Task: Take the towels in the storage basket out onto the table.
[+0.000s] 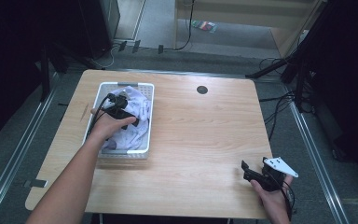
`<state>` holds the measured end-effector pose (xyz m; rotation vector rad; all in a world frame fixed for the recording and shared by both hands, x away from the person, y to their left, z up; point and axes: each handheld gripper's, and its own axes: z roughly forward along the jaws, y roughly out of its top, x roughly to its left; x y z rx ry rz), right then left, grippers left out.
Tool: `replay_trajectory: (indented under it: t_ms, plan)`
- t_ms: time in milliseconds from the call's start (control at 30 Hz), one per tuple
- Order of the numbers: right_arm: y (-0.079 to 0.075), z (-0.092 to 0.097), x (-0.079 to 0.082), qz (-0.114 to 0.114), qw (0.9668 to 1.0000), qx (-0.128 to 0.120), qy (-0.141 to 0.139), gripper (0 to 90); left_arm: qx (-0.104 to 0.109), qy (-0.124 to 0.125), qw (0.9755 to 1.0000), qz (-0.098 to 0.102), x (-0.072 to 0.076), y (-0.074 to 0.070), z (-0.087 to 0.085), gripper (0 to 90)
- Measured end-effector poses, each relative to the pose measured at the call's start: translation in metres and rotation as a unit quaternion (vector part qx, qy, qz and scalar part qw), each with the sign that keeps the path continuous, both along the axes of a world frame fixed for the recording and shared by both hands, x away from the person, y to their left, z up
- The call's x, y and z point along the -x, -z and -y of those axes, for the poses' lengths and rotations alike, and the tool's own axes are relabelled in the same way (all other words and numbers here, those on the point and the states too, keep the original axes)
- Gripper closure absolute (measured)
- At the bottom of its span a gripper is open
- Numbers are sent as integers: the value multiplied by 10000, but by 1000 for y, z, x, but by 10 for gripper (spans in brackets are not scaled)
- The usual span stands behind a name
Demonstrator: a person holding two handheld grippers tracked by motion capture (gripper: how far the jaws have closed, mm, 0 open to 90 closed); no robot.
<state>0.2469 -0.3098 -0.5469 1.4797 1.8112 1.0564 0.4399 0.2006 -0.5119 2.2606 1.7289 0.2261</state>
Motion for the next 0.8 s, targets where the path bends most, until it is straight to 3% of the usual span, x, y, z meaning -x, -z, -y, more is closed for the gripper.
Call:
replay_trajectory:
  t_ms: [67, 133, 300, 333, 433, 600, 800]
  plan:
    - [0, 0, 0, 0, 10000, 3, 1, 134, 26, 2, 10000, -49, -1, 0, 0, 0]
    - [0, 0, 0, 0, 10000, 7, 3, 134, -174, 216, 9996, -108, 1, 2, 4, 0]
    - [0, 0, 0, -12, 10000, 9, 5, 135, -237, 189, 9995, -81, 3, 0, 6, 72]
    - [0, 0, 0, -10, 10000, 10, 6, 135, -240, 169, 9995, -151, 3, -1, 5, 94]
    - [0, 0, 0, 6, 10000, 15, 3, 135, -279, 78, 9994, -213, 3, -4, 6, 189]
    - [0, 0, 0, -5, 10000, 6, 7, 135, -304, 95, 9992, -242, 5, -9, 3, 419]
    - [0, 0, 0, -6, 10000, 10, 15, 135, -307, 84, 9991, -272, 5, -11, 3, 545]
